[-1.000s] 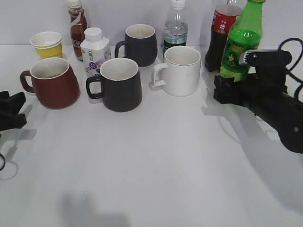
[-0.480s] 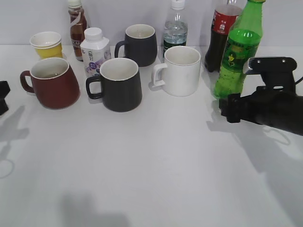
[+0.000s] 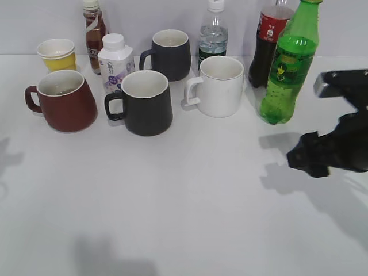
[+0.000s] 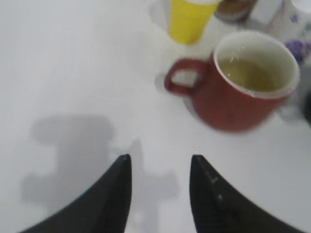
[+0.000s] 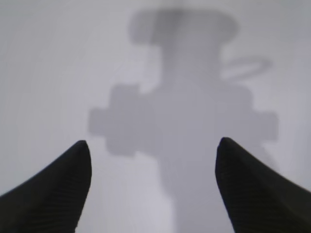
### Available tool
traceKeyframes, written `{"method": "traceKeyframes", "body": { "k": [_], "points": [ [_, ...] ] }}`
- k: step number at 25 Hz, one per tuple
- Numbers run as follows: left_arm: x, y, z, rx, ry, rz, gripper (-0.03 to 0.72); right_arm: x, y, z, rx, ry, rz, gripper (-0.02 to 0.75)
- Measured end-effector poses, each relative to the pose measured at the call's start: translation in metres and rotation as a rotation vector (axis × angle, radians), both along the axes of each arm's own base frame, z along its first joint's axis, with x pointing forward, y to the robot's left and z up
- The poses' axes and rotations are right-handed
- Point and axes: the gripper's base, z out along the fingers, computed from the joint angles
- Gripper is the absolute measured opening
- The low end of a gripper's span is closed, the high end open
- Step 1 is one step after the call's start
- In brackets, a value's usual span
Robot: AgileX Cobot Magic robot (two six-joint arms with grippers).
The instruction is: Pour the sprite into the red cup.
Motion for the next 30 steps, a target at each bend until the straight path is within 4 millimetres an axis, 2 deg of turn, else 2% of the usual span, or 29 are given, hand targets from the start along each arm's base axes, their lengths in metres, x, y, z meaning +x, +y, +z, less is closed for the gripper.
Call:
{"method": "traceKeyframes", "body": {
  "k": [5,9,10,14,18,20,23,26,30],
  "points": [
    [-0.033,-0.013,0.038,0.094,0.178,-0.079,0.313,-0.026,-0.006,0.033,-0.011,0.094,0.034,0.594],
    [-0.075,-0.018,0.047,0.125,0.31,-0.164,0.313,-0.053,-0.016,0.05,-0.057,0.149,0.07,0.594],
    [-0.089,-0.016,0.051,0.119,0.311,-0.179,0.313,-0.06,-0.019,0.055,-0.067,0.153,0.077,0.594],
    [-0.124,-0.006,0.058,0.135,0.311,-0.214,0.313,-0.088,-0.029,0.076,-0.061,0.119,0.088,0.594],
    [-0.152,0.004,0.049,0.127,0.241,-0.232,0.295,-0.119,-0.04,0.09,-0.033,0.03,0.09,0.592],
    [-0.166,0.009,0.039,0.136,0.21,-0.258,0.286,-0.134,-0.045,0.085,-0.029,0.019,0.091,0.592],
    [-0.182,0.014,0.04,0.128,0.095,-0.293,0.278,-0.155,-0.053,0.084,-0.015,-0.027,0.092,0.592],
    [-0.19,0.015,0.039,0.115,-0.009,-0.314,0.274,-0.173,-0.059,0.092,0.02,-0.136,0.09,0.592],
    [-0.191,0.016,0.035,0.116,-0.034,-0.32,0.274,-0.19,-0.067,0.098,0.044,-0.25,0.085,0.592]
  ]
}}
